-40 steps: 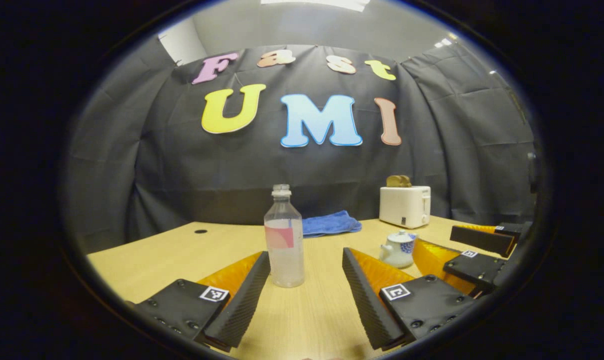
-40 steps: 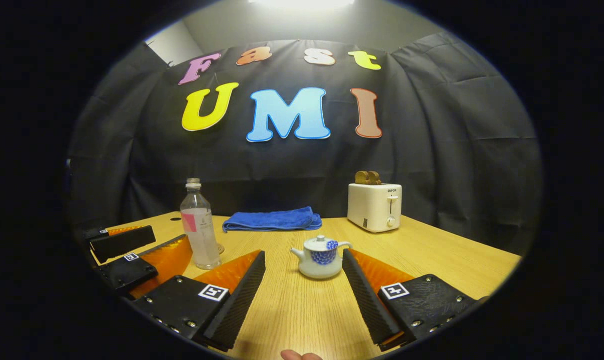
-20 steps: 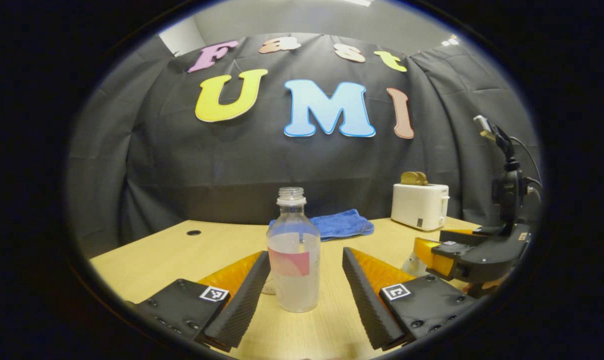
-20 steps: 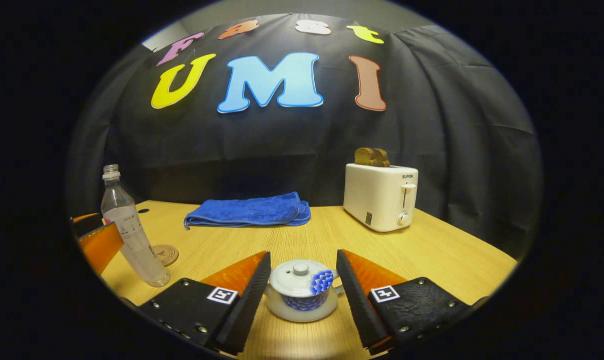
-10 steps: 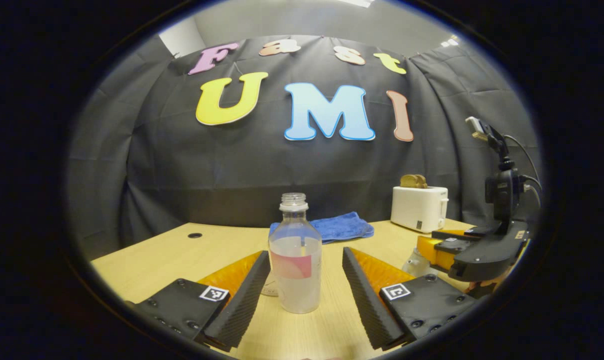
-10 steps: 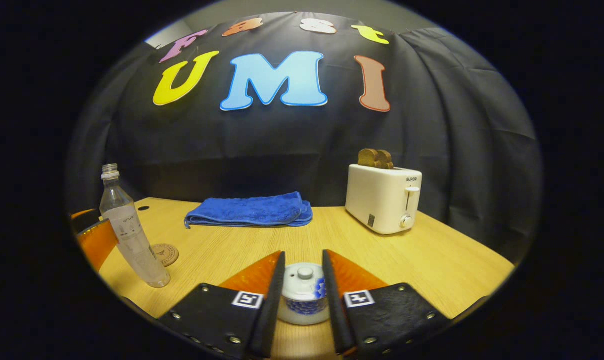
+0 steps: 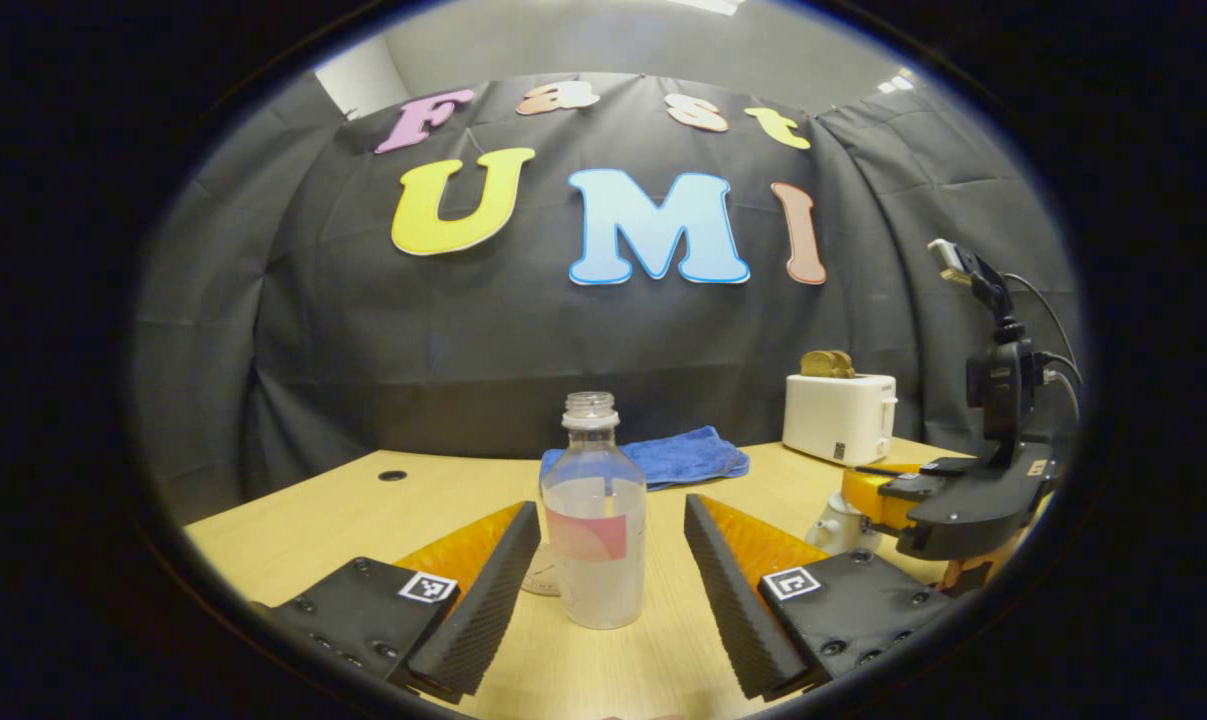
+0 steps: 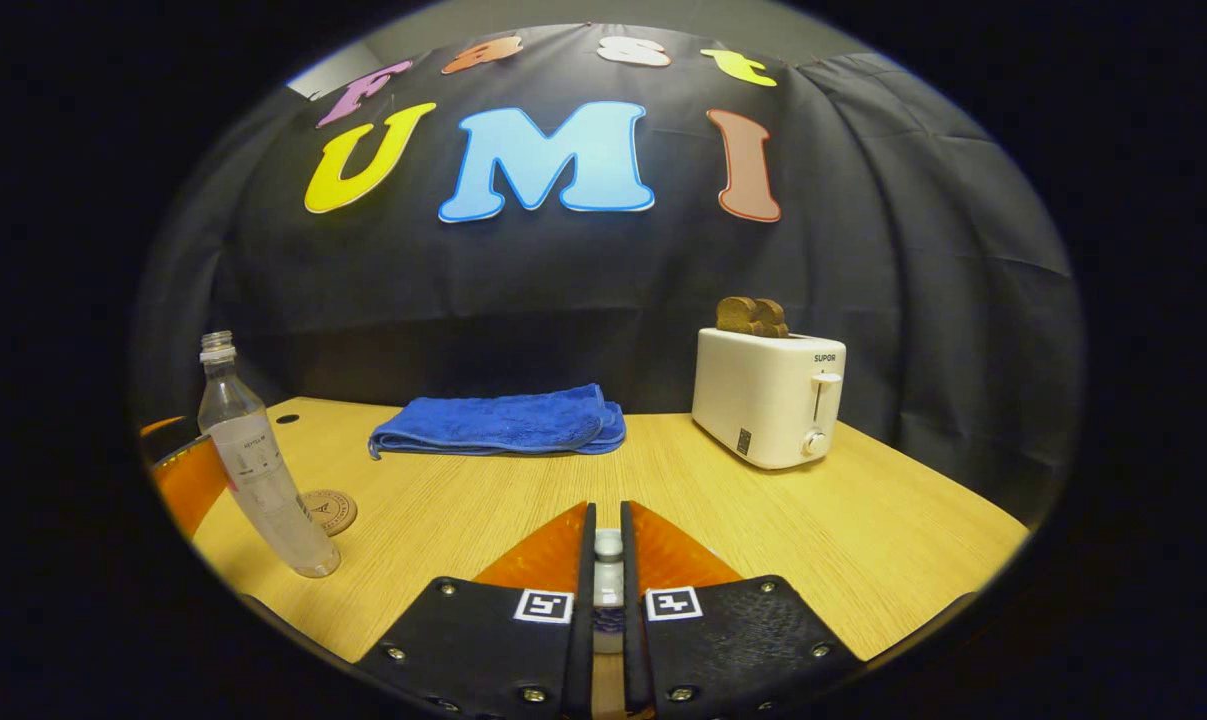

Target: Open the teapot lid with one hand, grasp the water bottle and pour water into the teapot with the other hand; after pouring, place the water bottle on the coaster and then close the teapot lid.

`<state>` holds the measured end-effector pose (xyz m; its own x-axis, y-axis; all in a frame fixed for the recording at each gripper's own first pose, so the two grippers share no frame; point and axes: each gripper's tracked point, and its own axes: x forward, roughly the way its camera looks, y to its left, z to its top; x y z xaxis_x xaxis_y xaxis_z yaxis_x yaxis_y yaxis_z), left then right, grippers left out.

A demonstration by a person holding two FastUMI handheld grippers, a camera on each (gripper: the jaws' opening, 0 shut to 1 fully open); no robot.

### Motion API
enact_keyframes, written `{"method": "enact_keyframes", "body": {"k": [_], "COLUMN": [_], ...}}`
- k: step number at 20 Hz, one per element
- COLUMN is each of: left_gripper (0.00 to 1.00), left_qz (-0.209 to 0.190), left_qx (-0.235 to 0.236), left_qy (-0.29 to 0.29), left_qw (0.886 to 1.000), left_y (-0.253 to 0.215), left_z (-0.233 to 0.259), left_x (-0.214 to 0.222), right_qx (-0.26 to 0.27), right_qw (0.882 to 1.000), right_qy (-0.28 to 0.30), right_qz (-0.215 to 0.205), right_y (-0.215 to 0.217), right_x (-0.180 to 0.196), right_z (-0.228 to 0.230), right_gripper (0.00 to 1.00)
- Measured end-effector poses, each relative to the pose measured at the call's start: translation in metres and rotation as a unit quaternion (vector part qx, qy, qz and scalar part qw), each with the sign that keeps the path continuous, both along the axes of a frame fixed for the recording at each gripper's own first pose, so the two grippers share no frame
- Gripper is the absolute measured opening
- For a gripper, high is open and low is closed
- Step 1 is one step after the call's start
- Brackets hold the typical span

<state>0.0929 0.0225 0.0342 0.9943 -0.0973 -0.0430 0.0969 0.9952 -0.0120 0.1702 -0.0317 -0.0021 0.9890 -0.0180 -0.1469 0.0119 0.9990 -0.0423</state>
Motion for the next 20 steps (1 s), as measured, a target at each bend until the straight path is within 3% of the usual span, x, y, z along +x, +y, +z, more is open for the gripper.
{"method": "enact_keyframes", "body": {"k": [1,2,14,20], "left_gripper": [1.00,1.00,0.99,1.00], "left_qz": [0.000,0.000,0.014,0.022], "left_qx": [-0.001,-0.002,0.013,0.001], "left_qy": [0.001,0.003,0.006,0.040], "left_qw": [1.000,1.000,1.000,0.999], "left_y": [-0.001,-0.001,0.001,0.008], "left_z": [-0.003,-0.003,-0.019,-0.044], "left_x": [0.001,0.003,0.031,0.061], "right_qx": [0.000,-0.001,-0.018,-0.012], "right_qw": [1.000,1.000,0.999,0.998], "right_qy": [-0.001,-0.001,-0.040,-0.048], "right_qz": [-0.003,-0.004,0.016,0.026], "right_y": [-0.004,-0.004,0.005,0.006], "right_x": [0.000,0.000,-0.011,-0.020], "right_z": [-0.002,-0.001,0.023,0.030], "right_gripper": [0.12,0.02,0.01,0.01]}}
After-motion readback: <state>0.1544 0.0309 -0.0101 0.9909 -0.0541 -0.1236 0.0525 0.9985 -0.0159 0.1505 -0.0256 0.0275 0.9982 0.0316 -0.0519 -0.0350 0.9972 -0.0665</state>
